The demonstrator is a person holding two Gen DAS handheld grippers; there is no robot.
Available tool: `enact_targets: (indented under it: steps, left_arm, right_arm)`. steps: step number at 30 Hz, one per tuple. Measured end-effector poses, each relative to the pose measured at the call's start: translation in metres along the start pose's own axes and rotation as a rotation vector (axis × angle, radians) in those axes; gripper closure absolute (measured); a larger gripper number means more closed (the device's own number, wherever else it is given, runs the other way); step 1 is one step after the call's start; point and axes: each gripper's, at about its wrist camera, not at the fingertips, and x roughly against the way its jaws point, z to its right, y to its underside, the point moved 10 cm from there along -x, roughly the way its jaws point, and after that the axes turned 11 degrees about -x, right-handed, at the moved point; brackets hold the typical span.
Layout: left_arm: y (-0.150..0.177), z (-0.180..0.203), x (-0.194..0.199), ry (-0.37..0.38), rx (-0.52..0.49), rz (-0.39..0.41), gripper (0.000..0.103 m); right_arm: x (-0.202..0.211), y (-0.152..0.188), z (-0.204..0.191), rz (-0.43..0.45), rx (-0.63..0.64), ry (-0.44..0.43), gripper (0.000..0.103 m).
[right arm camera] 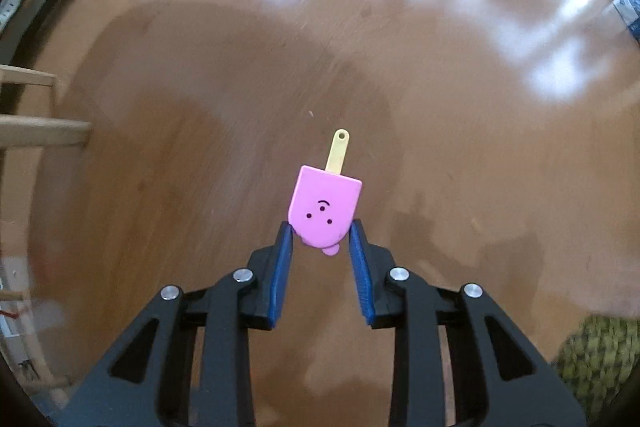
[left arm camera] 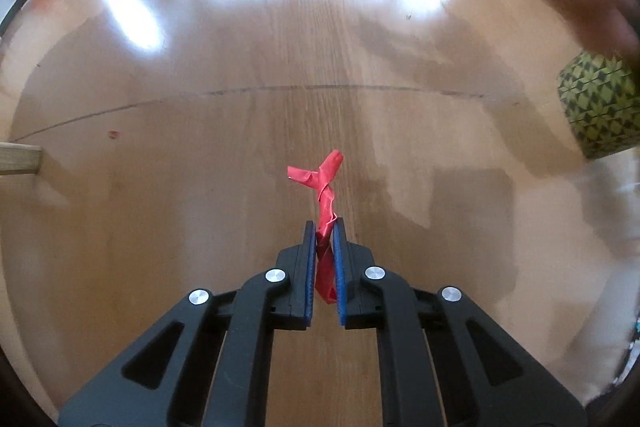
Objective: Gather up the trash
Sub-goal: 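Grasp the red plastic piece with the left tool while the right grasps the pink popsicle toy, then carry both items over the wastebasket and open both tools to drop them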
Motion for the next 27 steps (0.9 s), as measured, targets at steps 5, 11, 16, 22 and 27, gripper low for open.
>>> enact_targets:
  steps: [5,11,16,22,27]
  left_arm:
    - [0.006,-0.015,0.066,-0.003,0.115,-0.005,0.095]
    - [0.01,-0.011,0.168,-0.022,0.184,-0.004,0.095]
    - [0.027,0.012,0.237,-0.021,0.184,0.008,0.095]
    - [0.04,0.045,0.275,-0.036,0.147,0.082,0.095]
    - [0.044,0.05,0.277,-0.04,0.162,0.093,0.095]
  right_arm:
    - [0.096,0.062,0.03,0.042,-0.002,0.004,0.074]
    - [0.216,0.149,0.031,0.103,0.041,0.007,0.074]
    - [0.281,0.204,0.023,0.136,0.015,-0.047,0.074]
    - [0.308,0.22,0.01,0.206,-0.021,-0.094,0.074]
    - [0.304,0.226,0.009,0.218,-0.016,-0.076,0.074]
